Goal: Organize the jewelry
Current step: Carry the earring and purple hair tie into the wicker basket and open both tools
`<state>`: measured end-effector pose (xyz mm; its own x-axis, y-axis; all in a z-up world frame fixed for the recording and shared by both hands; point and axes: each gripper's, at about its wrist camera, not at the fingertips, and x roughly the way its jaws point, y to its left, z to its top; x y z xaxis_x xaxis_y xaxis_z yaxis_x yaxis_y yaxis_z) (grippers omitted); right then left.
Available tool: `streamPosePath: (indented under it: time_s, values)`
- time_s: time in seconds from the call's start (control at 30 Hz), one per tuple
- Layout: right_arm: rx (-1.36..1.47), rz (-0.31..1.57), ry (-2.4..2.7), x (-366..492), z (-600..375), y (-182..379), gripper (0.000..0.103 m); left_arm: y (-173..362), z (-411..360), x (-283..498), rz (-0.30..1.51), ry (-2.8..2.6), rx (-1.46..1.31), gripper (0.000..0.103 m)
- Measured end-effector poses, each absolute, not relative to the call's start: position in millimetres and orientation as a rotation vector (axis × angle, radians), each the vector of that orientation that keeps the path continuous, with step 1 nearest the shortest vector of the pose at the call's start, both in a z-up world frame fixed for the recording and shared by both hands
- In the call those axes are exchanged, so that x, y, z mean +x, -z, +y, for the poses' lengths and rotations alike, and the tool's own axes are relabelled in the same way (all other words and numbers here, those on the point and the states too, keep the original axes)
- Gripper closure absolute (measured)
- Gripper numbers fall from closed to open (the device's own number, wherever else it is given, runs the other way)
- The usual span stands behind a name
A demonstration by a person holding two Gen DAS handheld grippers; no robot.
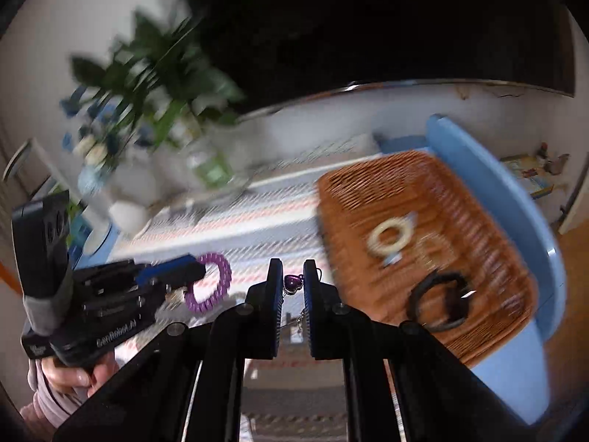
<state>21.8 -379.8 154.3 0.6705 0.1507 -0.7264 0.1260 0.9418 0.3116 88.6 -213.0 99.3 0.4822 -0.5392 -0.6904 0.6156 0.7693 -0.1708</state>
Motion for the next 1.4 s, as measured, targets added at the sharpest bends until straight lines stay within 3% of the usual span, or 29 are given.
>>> streamPosePath:
  time_s: [0.43, 0.73, 0.77, 0.83, 0.87, 0.9, 0.93, 1.4]
  values:
    - [0.369, 0.881, 0.200, 91.5, -481.8, -126.3, 0.091, -84.5, -338.1, 182.9, 0.847, 0.766, 0.115, 0.093]
    - [0.356, 0.982, 0.253, 133.4, -508.3, -80.8, 0.090, -49.9, -359.3, 206.2, 0.896, 0.785, 0.099, 0.092]
    - [0.377, 0.989, 0.248, 135.0, -511.1, -76.3, 0.089, -51.0, -356.4, 205.0, 0.882, 0.817, 0.076, 0.089]
    - [0.404, 0.985, 0.232, 134.4, -514.7, -74.7, 0.085, -55.7, -350.4, 202.6, 0.863, 0.793, 0.072, 0.073]
    - [0.408, 0.979, 0.229, 133.2, -515.8, -75.3, 0.074, -58.4, -348.8, 201.9, 0.853, 0.765, 0.077, 0.057]
    - [0.403, 0.973, 0.237, 131.4, -515.0, -77.3, 0.068, -62.1, -345.4, 200.3, 0.834, 0.746, 0.074, 0.052]
    - [0.398, 0.965, 0.245, 129.2, -514.8, -79.7, 0.060, -65.2, -342.3, 199.7, 0.817, 0.740, 0.068, 0.052]
    - [0.302, 0.925, 0.134, 78.3, -447.4, -129.8, 0.059, -103.5, -240.0, 133.8, 0.785, 0.688, 0.048, 0.052]
